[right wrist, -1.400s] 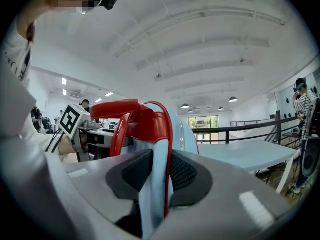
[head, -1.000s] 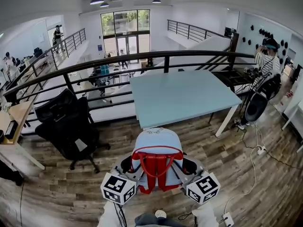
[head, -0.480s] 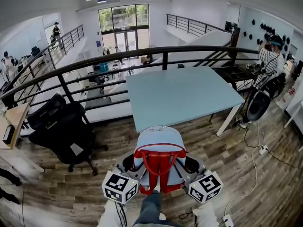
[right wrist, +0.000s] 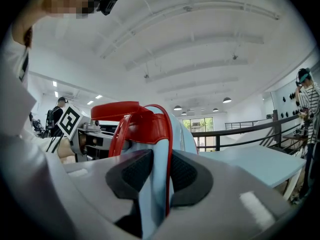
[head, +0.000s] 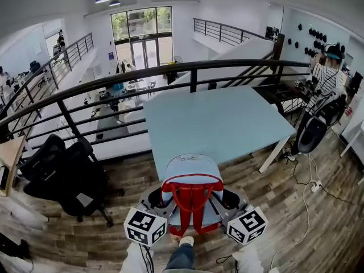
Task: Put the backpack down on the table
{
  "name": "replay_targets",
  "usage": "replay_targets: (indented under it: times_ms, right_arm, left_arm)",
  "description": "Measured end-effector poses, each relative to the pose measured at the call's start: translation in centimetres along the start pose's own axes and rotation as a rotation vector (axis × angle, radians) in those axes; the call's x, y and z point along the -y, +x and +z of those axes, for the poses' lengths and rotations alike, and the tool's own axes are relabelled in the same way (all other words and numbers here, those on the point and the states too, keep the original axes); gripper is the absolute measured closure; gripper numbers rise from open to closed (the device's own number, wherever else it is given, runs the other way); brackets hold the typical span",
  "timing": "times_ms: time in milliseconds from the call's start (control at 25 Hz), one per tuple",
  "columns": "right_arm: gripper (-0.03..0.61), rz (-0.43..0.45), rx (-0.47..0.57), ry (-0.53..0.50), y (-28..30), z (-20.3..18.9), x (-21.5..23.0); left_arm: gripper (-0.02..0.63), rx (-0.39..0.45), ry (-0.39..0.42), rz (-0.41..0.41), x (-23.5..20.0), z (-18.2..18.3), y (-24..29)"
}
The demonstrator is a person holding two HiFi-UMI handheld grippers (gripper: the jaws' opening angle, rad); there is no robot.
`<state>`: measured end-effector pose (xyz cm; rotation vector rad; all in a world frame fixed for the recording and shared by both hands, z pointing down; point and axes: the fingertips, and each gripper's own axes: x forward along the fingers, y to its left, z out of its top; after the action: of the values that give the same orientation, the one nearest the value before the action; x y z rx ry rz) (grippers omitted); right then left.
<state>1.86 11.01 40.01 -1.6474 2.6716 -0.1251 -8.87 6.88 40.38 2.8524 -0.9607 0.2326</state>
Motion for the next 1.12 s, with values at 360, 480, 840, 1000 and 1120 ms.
replay_targets:
  times_ms: [360,480,840,1000,1120]
  right_arm:
    - [0.468,-0.031,0.016,-0.021,9.2,2.4,6.8]
    - [0.466,-0.045,0.021,-0.014,11.3,2.6,8.5]
    - [0.468,-0.052,0.006,0.011,15.7,1.6,12.3]
    - [0.466,-0.041,-0.014,0.012,17.2,1.1,14.4]
    - [0.466,-0.026,-0.023,0.015,18.6,0.8,16.1]
  left_arm:
    - [0.446,0.005,0.020,-0.033,-7.8,3.6,8.4]
    - [0.446,0.000,0.022,-0.043,-9.7,4.2,10.5]
    - [0.446,-0.020,0.032,-0.048,-13.4,4.0,15.3]
    - [0.446,-0.025,0.011,-0.033,-14.4,3.6,17.4]
    - [0.446,-0.034,0.002,-0.021,-15.4,3.5,19.3]
